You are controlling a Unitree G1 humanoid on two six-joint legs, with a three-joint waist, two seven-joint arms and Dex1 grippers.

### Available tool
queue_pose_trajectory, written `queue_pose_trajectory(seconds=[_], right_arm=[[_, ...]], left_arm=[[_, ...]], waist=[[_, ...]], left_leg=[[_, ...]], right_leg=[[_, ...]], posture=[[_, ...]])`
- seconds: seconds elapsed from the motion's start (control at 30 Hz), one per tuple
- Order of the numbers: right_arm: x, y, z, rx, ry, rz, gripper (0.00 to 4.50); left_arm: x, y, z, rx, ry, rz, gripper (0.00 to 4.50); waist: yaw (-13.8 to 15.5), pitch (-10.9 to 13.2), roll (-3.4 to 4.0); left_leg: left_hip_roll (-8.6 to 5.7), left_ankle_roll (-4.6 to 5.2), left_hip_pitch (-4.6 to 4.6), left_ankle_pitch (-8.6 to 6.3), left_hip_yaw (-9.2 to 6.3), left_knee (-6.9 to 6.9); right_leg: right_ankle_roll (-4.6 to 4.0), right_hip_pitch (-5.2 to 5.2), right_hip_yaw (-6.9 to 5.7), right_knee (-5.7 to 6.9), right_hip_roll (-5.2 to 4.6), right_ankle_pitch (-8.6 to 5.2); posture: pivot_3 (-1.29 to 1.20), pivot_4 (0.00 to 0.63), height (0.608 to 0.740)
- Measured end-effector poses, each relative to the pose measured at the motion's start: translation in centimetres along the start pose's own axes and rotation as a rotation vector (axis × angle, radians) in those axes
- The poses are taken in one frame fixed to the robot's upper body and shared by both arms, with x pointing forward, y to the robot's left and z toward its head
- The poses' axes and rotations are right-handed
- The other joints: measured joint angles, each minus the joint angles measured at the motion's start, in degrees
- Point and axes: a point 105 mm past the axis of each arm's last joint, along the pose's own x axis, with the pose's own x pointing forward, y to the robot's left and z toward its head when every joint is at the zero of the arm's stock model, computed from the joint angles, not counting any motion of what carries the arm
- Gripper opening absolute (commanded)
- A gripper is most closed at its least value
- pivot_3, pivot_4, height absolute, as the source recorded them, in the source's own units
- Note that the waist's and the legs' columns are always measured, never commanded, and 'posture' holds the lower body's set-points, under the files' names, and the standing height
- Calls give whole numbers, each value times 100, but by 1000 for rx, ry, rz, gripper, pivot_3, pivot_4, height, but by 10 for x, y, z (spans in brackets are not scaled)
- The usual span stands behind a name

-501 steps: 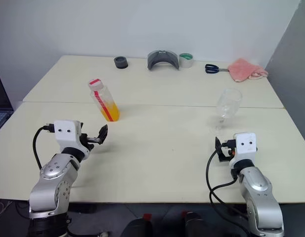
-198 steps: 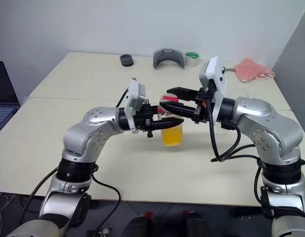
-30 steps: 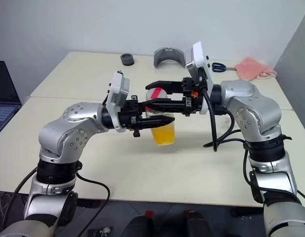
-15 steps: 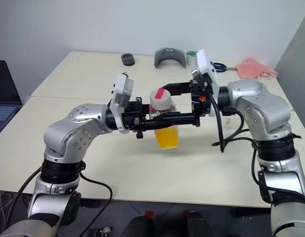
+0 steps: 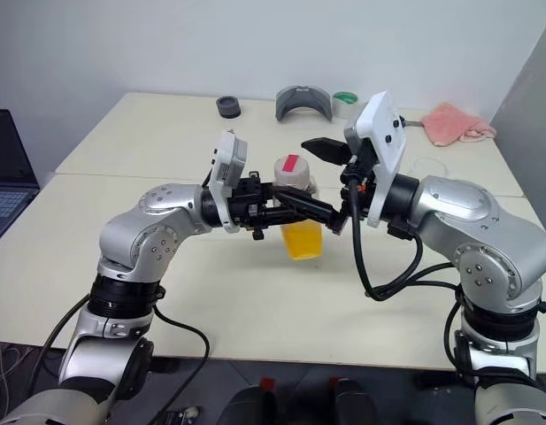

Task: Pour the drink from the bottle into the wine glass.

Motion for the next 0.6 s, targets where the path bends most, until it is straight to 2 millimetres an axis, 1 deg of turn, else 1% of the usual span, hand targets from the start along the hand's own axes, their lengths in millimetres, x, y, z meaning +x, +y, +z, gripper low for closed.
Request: queue_pose_trajectory(seconds=[0.1,0.23,0.33,0.6], right_arm=[[5,-4,-1,11,-5,-69,4470],[10,-7,-1,11,-3,-98,4470],[12,-14,1,-5,-5,-134,4470],[14,-14,-1,-1,2,-126,4470]], left_arm=[[2,2,2,12,-5,-4,1842],[5,-1,3,17,-4,-28,1842],[5,-1,3,17,-3,-27,1842],[4,0,2,18,0,-25,1842]], waist=[[-2,0,0],[-3,0,0],[-3,0,0],[-3,0,0]], left_leg=[[-1,0,0,0,1,0],[-1,0,0,0,2,0],[-1,0,0,0,1,0],[0,1,-1,0,1,0]], right_leg=[[0,0,2,-1,0,0],[-1,0,2,-2,1,0],[-1,0,2,-3,1,0],[-1,0,1,-3,1,0]], posture=[[0,150,740],[0,150,740],[0,150,740],[0,150,740]])
